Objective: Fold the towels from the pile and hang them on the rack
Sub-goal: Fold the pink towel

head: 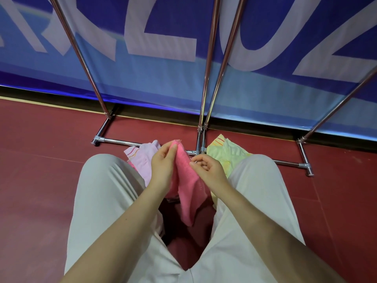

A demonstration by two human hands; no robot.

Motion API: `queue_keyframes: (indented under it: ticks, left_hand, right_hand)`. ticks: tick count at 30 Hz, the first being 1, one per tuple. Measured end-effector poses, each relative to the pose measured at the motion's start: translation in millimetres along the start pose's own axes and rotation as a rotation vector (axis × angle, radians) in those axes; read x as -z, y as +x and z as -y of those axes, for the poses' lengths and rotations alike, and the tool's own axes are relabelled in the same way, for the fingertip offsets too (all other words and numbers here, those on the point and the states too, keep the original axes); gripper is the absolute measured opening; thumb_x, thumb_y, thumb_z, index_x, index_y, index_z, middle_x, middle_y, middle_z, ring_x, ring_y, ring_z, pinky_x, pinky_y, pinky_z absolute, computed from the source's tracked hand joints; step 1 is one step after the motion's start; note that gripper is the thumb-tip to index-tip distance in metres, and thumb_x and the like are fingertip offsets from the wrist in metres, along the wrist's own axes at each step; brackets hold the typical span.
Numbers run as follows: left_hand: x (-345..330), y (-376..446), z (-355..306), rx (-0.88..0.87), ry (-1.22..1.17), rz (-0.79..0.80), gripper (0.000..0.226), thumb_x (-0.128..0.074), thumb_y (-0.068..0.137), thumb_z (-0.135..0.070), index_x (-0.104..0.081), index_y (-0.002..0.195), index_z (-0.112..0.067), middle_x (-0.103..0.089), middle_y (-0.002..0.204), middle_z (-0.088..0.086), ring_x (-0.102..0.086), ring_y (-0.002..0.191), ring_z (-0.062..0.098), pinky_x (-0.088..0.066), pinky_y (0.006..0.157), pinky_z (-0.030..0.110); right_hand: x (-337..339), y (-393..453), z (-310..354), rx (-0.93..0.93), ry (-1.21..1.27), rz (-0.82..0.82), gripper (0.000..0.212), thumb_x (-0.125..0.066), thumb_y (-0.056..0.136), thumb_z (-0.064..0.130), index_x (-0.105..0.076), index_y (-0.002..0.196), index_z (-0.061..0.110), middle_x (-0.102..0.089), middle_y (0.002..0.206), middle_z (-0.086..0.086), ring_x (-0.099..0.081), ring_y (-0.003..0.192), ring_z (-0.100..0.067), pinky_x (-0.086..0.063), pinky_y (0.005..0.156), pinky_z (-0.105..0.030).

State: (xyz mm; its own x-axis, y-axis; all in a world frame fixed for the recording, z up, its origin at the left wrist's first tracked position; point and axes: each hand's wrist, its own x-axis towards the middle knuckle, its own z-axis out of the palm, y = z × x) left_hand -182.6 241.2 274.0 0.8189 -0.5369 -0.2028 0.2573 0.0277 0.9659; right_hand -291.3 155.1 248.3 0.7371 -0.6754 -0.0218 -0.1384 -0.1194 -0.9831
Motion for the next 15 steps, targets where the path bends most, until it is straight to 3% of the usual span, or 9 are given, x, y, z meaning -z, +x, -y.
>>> queue_keyframes:
  ticks: [4,9,11,15]
  left_hand:
    - [10.8,4.7,-7.4,0.062,-0.119,-0.016,0.018,-0.058,0.094,-0.024,-0.072,0.103,-0.02,-0.061,0.126,0.013,-0.059,0.11,0.019,-0.047,0.1,0.032]
    - [25.4,5.3,-27.3,0.038,-0.256,-0.068,0.016,-0.058,0.095,-0.018,-0.074,0.097,-0.02,-0.065,0.119,0.021,-0.06,0.106,0.03,-0.045,0.101,0.044]
    - [34.2,10.5,-35.1,-0.007,-0.263,-0.1,0.017,-0.057,0.096,-0.017,-0.073,0.096,-0.021,-0.068,0.108,0.013,-0.061,0.099,0.024,-0.047,0.098,0.04]
    - [54.1,26.1,-47.6,-0.083,-0.289,-0.167,0.018,-0.052,0.098,-0.011,-0.069,0.1,-0.016,-0.07,0.078,-0.004,-0.063,0.071,0.007,-0.05,0.072,0.021]
  right_hand:
    - [-6.9,-2.9,-20.5,-0.115,-0.121,0.129,0.013,-0.069,0.086,0.017,-0.063,0.075,0.021,-0.055,0.063,0.015,-0.045,0.061,-0.003,-0.039,0.067,-0.018]
    - [-8.7,-5.8,-33.8,-0.138,-0.139,0.137,0.014,-0.066,0.088,0.02,-0.064,0.08,0.008,-0.055,0.067,0.01,-0.046,0.063,-0.005,-0.039,0.068,-0.02]
    - [-7.2,-7.6,-34.5,-0.128,-0.159,0.137,0.013,-0.066,0.088,0.02,-0.065,0.08,0.011,-0.053,0.065,0.014,-0.045,0.061,-0.003,-0.038,0.066,-0.017]
    - [-3.1,-10.5,-37.3,-0.087,-0.229,0.113,0.01,-0.066,0.088,0.021,-0.063,0.079,0.017,-0.049,0.065,0.013,-0.042,0.062,-0.004,-0.036,0.063,-0.017]
